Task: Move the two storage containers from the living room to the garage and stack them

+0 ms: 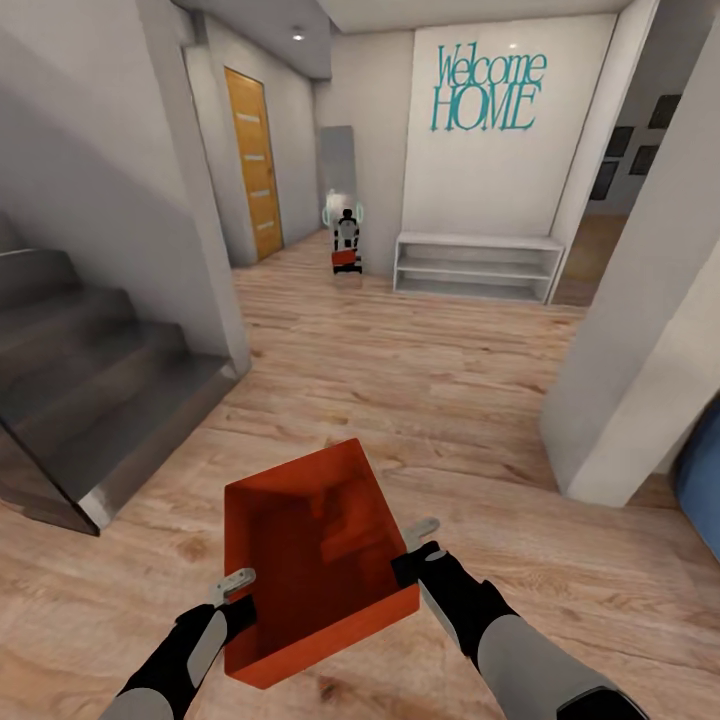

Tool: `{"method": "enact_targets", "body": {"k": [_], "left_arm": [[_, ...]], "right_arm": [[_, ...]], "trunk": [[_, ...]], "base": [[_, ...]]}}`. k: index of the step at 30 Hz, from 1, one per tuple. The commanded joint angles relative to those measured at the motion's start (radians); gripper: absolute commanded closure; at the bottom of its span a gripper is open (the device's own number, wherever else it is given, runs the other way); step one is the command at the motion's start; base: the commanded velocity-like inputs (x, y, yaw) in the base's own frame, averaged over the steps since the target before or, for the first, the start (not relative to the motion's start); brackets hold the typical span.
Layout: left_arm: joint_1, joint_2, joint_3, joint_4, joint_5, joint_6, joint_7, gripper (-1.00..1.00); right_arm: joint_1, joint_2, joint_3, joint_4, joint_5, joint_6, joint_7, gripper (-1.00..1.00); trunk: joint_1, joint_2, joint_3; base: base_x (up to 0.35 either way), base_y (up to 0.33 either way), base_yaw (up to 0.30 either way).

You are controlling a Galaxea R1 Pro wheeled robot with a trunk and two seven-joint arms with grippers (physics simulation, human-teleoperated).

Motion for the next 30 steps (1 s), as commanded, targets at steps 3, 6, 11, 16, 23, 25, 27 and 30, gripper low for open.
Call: {"method": "enact_targets", "body": {"k": [3, 6, 11, 16, 23, 25, 27, 30], "left_arm": [[-0.001, -0.007, 0.007, 0.000, 0.057, 0.021, 0.008, 1.00], [-0.001, -0.008, 0.007, 0.000, 0.057, 0.021, 0.008, 1.00], [-0.001, -0.011, 0.006, 0.001, 0.056, 0.021, 0.008, 1.00], [-0.001, -0.011, 0.006, 0.001, 0.056, 0.021, 0.008, 1.00], [-0.001, -0.011, 0.006, 0.001, 0.056, 0.021, 0.008, 1.00], [-0.001, -0.011, 0.006, 0.001, 0.056, 0.021, 0.008, 1.00], [-0.001, -0.011, 0.006, 0.001, 0.056, 0.021, 0.008, 1.00], [-0.001, -0.012, 0.006, 0.001, 0.056, 0.021, 0.008, 1.00]], "right_arm": [[0.001, 0.005, 0.062, -0.003, -0.012, -0.016, 0.025, 1.00], [0.001, 0.005, 0.062, -0.003, -0.012, -0.016, 0.025, 1.00], [0.001, 0.005, 0.062, -0.003, -0.012, -0.016, 0.025, 1.00], [0.001, 0.007, 0.062, -0.002, -0.012, -0.016, 0.025, 1.00], [0.001, 0.007, 0.062, -0.002, -0.012, -0.016, 0.025, 1.00], [0.001, 0.008, 0.062, -0.002, -0.012, -0.016, 0.025, 1.00], [0.001, 0.008, 0.062, -0.002, -0.012, -0.016, 0.025, 1.00], [0.002, 0.008, 0.062, -0.002, -0.012, -0.016, 0.025, 1.00]], "trunk": [[0.000, 0.000, -0.001], [0.000, 0.000, -0.001], [0.000, 0.000, -0.001], [0.000, 0.000, -0.001], [0.000, 0.000, -0.001], [0.000, 0.000, -0.001], [0.000, 0.000, -0.001], [0.000, 0.000, -0.001]], "base": [[0.340, 0.000, 0.000], [0.340, 0.000, 0.000], [0.340, 0.000, 0.000], [0.340, 0.000, 0.000], [0.340, 0.000, 0.000], [0.340, 0.000, 0.000], [0.340, 0.000, 0.000], [0.340, 0.000, 0.000]]}}
